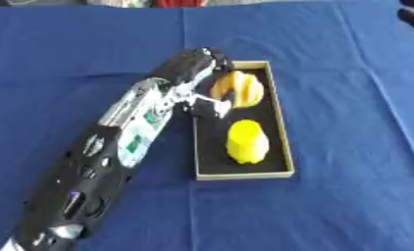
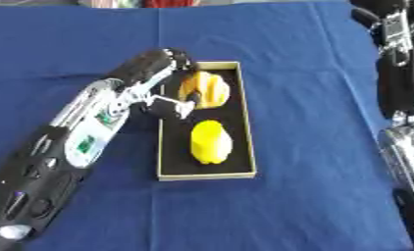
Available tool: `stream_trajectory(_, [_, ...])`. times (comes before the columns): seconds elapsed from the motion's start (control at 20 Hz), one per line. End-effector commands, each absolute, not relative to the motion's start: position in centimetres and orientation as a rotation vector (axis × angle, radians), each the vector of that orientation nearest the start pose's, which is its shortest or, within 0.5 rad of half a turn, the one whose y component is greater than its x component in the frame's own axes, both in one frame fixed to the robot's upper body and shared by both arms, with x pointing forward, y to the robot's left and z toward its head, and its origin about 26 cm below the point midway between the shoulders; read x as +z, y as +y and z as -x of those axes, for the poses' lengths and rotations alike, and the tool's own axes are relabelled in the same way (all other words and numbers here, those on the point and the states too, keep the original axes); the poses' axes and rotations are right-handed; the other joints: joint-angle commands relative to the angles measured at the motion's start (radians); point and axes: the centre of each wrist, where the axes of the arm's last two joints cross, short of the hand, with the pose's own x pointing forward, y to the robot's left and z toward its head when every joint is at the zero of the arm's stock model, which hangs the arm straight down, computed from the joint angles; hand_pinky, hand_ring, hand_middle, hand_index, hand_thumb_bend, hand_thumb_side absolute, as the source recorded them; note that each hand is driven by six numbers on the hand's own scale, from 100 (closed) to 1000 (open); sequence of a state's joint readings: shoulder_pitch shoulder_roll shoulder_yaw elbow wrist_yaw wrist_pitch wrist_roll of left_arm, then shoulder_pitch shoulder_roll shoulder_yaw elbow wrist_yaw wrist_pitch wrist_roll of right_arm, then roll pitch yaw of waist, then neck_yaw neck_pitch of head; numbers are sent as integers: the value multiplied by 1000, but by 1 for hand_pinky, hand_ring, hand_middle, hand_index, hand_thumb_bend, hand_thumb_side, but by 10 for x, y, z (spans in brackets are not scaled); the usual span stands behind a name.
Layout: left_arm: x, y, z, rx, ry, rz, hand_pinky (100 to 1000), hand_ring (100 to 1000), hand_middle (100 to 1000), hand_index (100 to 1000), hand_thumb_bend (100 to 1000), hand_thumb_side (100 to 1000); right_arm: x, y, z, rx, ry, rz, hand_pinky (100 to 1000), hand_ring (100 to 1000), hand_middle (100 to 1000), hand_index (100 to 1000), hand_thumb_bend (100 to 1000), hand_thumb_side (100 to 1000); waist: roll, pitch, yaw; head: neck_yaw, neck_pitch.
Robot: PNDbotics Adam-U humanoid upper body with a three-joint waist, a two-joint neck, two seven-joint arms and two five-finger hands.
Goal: Pick up objects on the table and place them in the box.
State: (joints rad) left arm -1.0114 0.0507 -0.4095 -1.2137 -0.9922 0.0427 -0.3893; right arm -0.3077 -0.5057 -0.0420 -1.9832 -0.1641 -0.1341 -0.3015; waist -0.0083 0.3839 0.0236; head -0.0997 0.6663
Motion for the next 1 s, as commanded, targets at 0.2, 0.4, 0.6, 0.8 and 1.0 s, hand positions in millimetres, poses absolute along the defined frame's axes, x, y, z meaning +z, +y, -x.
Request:
stream_trajectory(0.2, [234, 34, -412, -1745, -1773, -821, 926, 931, 854, 949, 573, 493, 230, -297, -297, 102, -2466, 276, 868, 838, 774, 833, 100, 766, -3, -27, 1, -5, -7])
stream_trajectory(0.4, [238, 36, -410, -1729, -1800, -806, 905, 919, 835, 932, 545, 486, 229, -297, -297, 103, -2463, 272, 868, 839, 774, 833, 100, 767, -5, -28, 4, -4, -7])
stream_trajectory(0.6, [256, 45, -401, -1635, -1918, -788, 884, 895, 814, 906, 431, 458, 228, -298, -296, 101, -2460, 280, 868, 839, 774, 833, 100, 765, -5, -30, 8, -9, -6])
stream_trajectory(0.8, [300, 70, -376, -1407, -2160, -727, 849, 845, 776, 844, 204, 400, 229, -300, -296, 100, -2463, 295, 868, 839, 774, 833, 100, 760, 0, -35, 15, -22, -4])
stream_trajectory(1.0, [344, 109, -345, -1124, -2380, -639, 824, 809, 749, 818, 152, 404, 231, -302, -295, 103, -2475, 313, 867, 838, 772, 832, 100, 751, 3, -42, 24, -33, -3])
